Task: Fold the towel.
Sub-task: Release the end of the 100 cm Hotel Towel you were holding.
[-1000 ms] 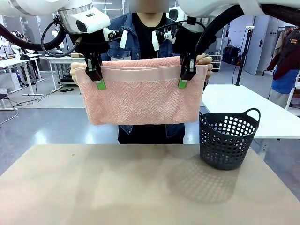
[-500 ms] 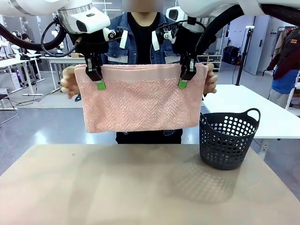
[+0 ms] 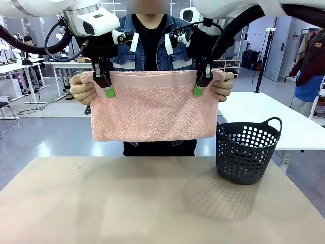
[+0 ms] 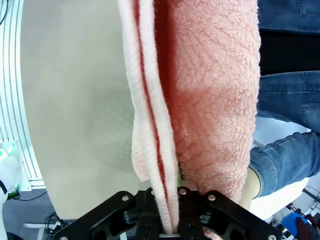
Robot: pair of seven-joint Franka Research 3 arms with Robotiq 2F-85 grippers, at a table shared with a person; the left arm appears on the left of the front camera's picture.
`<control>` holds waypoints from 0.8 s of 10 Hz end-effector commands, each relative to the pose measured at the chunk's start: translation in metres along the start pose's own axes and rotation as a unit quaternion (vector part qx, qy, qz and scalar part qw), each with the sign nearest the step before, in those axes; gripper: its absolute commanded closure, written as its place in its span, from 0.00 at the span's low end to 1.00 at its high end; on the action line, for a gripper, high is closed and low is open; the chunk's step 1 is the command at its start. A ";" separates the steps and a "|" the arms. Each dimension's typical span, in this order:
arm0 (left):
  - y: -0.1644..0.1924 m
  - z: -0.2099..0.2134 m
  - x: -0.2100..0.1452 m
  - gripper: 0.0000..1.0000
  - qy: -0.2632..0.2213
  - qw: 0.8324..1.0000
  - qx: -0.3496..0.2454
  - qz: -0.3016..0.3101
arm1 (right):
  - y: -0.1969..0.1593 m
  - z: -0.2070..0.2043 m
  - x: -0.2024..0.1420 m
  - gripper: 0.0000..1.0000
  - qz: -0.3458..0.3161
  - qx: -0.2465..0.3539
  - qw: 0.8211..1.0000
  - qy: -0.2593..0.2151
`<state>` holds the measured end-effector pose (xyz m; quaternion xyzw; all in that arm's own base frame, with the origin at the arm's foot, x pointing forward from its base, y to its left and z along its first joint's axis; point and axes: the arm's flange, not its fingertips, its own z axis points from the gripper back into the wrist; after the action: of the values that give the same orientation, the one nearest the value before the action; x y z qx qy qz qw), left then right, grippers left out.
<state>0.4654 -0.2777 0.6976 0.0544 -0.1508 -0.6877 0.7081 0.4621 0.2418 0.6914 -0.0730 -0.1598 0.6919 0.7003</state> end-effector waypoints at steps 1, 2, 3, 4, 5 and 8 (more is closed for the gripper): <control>0.001 0.003 -0.002 1.00 0.005 1.000 0.004 -0.001 | 0.000 0.001 -0.001 1.00 0.005 -0.003 1.000 0.006; 0.001 0.003 -0.002 1.00 0.005 1.000 0.004 -0.001 | 0.000 0.001 -0.001 1.00 0.005 -0.003 1.000 0.006; 0.001 0.003 -0.002 1.00 0.005 1.000 0.004 -0.001 | 0.000 0.001 -0.001 1.00 0.005 -0.003 1.000 0.006; 0.000 0.000 0.000 0.69 0.000 1.000 0.000 0.000 | 0.000 0.000 0.000 0.79 0.000 0.000 1.000 0.000; -0.002 0.002 -0.001 0.51 0.007 1.000 0.015 -0.012 | 0.003 0.004 -0.003 0.66 -0.001 0.000 1.000 0.002; -0.007 0.010 -0.008 0.00 0.002 0.999 0.045 0.006 | 0.011 0.010 -0.011 0.21 -0.013 -0.006 1.000 0.000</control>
<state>0.4629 -0.2751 0.7059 0.0634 -0.1631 -0.6857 0.7065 0.4560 0.2362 0.7004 -0.0763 -0.1645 0.6885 0.7022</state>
